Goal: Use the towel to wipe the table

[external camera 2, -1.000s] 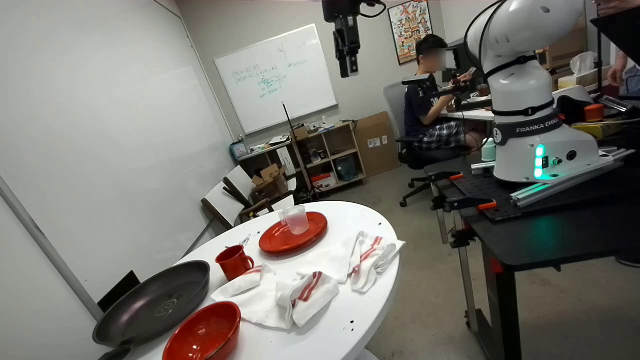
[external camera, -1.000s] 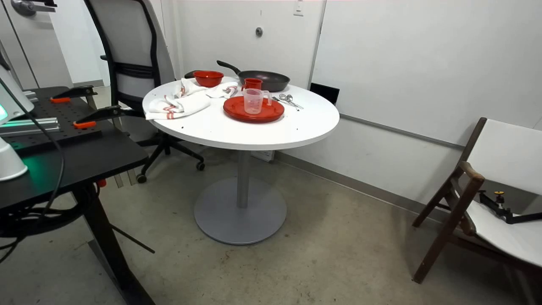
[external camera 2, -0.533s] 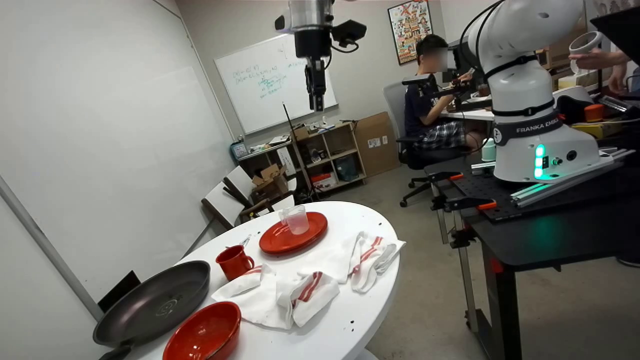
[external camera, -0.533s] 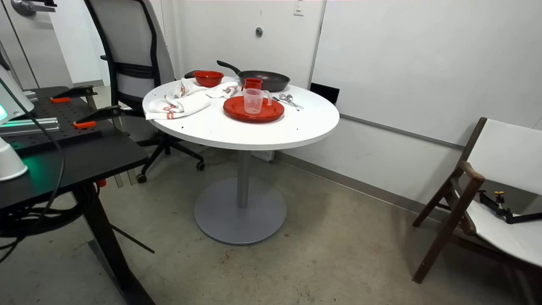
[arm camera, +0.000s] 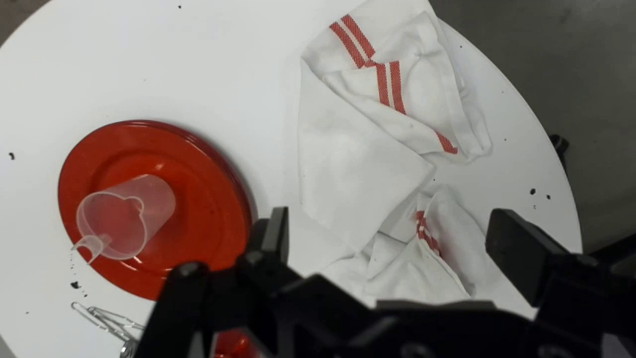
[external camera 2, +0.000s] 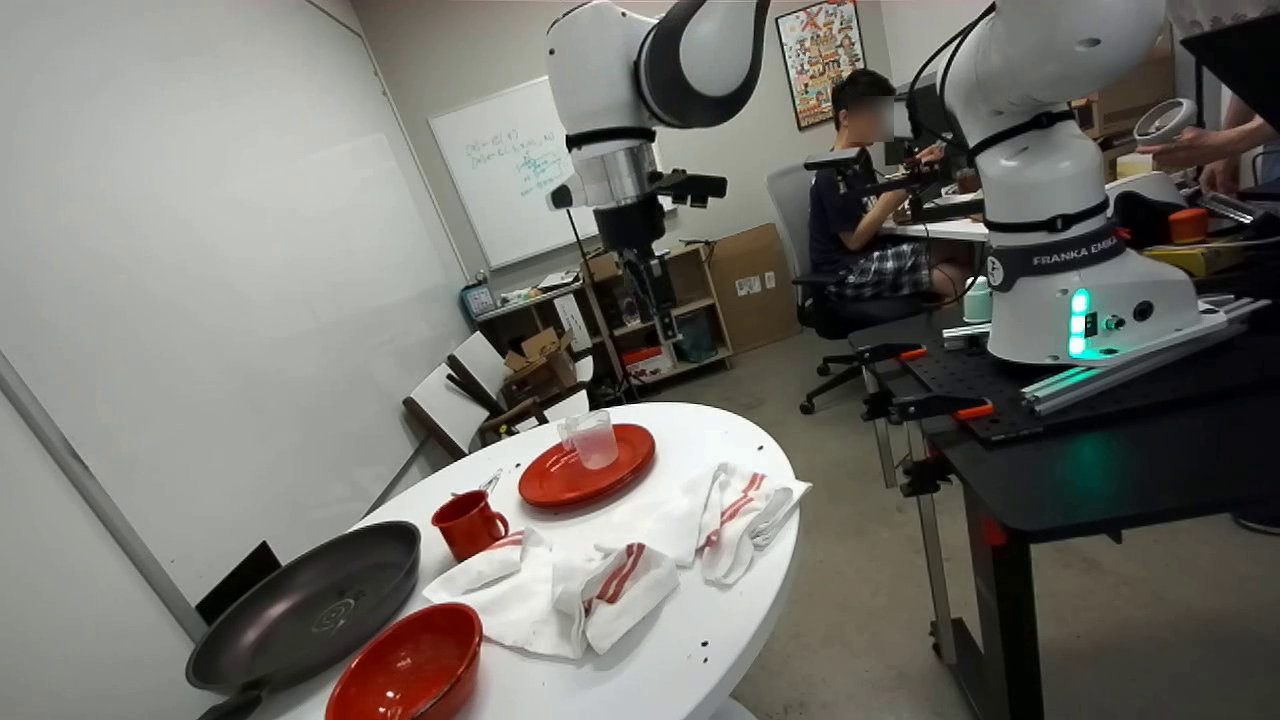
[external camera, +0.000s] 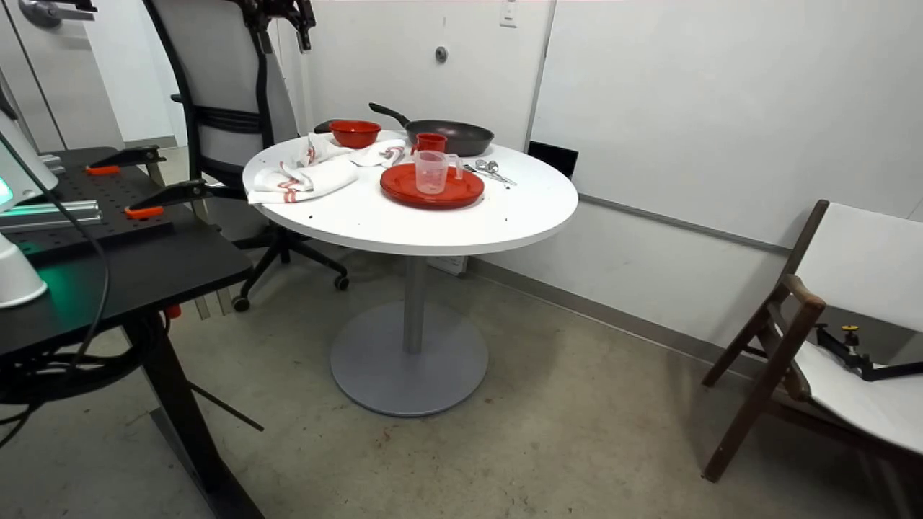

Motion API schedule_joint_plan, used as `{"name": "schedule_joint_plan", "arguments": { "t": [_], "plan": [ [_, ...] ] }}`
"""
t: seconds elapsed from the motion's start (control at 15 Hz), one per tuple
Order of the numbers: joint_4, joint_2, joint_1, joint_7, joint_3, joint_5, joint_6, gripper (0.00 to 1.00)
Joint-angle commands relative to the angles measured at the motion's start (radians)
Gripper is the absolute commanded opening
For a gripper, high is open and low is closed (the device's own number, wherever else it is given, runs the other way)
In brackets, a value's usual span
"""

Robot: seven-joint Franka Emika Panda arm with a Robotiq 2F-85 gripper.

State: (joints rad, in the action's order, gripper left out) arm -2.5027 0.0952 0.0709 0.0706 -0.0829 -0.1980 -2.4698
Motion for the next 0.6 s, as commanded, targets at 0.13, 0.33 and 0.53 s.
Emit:
{"name": "schedule_joint_plan", "arguments": {
  "t": [0.13, 0.33, 0.53],
  "plan": [
    [0.066, -0.154, -0.004, 0.025, 0.009, -0.026, -0.024, 1.00],
    [0.057, -0.191, -0.008, 0.032, 0.018, -0.026, -0.049, 1.00],
    [0.033, -0.210, -0.011, 0.031, 0.027, -0.033, -0.081, 1.00]
  ]
}}
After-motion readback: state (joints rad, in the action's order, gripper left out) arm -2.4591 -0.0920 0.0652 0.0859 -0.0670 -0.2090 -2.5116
